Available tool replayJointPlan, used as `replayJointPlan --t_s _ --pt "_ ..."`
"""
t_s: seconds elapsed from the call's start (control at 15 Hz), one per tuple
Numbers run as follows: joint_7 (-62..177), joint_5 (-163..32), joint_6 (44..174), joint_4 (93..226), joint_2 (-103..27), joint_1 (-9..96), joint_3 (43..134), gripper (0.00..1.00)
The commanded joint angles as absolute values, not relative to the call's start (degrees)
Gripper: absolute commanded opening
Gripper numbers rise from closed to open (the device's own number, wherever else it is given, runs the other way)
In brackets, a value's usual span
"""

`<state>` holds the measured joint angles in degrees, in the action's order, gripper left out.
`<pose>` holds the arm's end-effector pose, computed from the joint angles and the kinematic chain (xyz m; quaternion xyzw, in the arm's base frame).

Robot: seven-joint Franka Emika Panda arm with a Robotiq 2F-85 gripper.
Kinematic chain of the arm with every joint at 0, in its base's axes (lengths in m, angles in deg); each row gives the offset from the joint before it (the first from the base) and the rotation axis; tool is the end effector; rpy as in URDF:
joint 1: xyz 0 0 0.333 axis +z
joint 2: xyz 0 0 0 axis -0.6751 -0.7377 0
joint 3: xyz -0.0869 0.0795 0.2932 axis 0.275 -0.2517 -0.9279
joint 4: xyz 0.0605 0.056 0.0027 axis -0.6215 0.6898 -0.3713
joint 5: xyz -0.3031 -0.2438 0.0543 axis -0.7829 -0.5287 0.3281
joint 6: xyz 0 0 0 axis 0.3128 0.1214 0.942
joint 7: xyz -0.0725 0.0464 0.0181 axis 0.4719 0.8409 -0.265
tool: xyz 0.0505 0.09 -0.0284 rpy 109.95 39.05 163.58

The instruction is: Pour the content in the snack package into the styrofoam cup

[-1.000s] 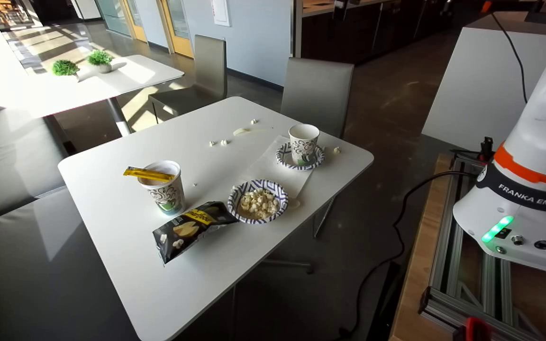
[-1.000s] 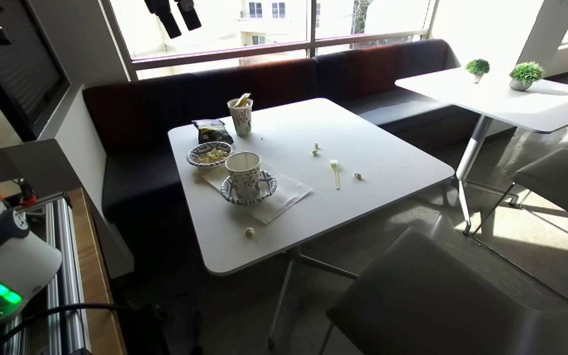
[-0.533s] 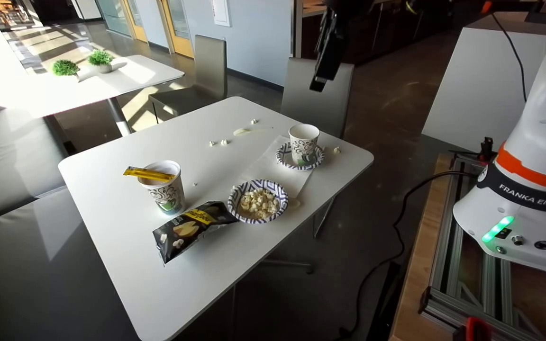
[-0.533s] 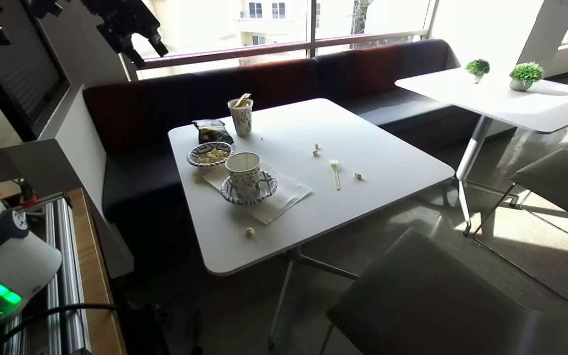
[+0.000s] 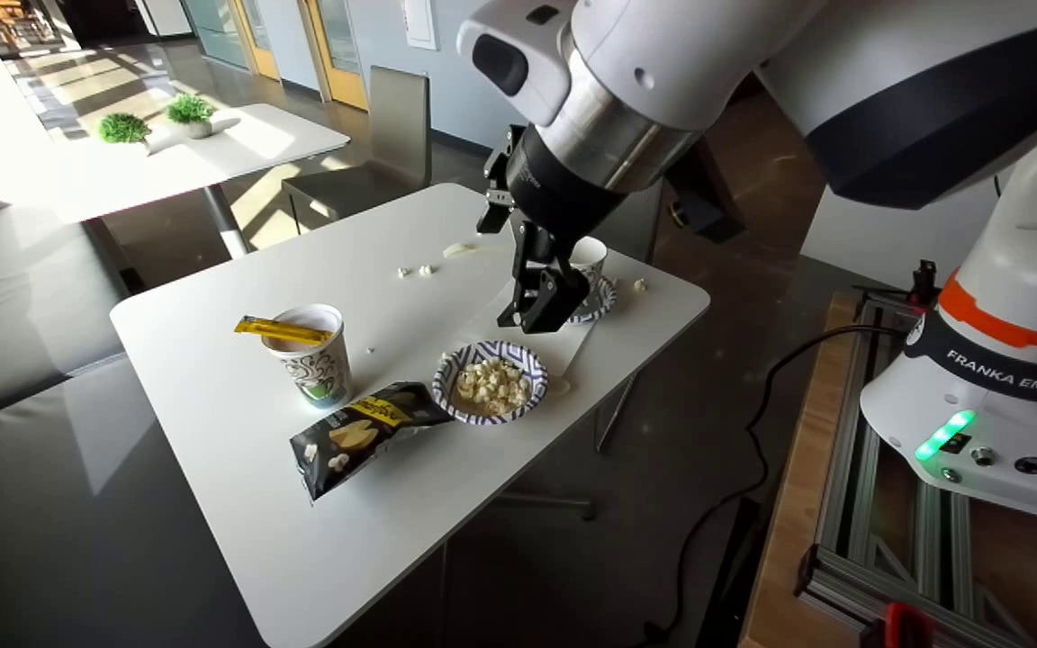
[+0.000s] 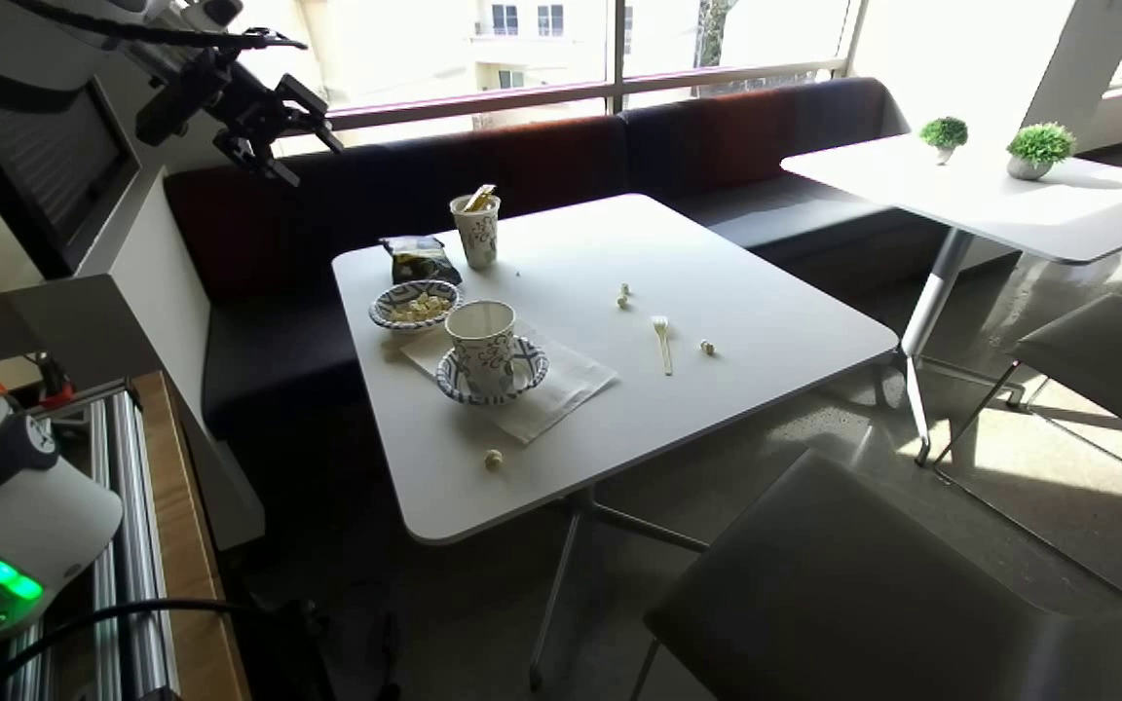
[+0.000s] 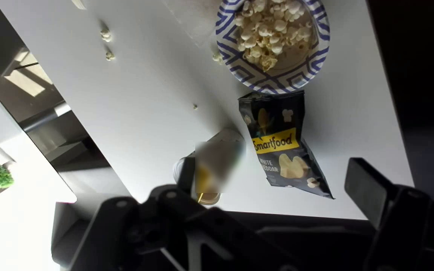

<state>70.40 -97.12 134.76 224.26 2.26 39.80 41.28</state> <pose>0.3025 0.2781 0.3421 0.8411 0.4401 0.2548 0.1842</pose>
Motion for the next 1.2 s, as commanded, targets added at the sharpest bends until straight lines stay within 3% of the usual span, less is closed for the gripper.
replayJointPlan --t_s 0.0,0.67,1.13 --pt "71.8 -100.0 135.0 223.5 1.6 36.5 38.6 1.0" --pt "72.2 -101.9 135.0 222.3 1.5 33.8 35.8 1.0" --pt "80.3 -110.2 135.5 220.2 -4.5 23.2 19.8 1.0"
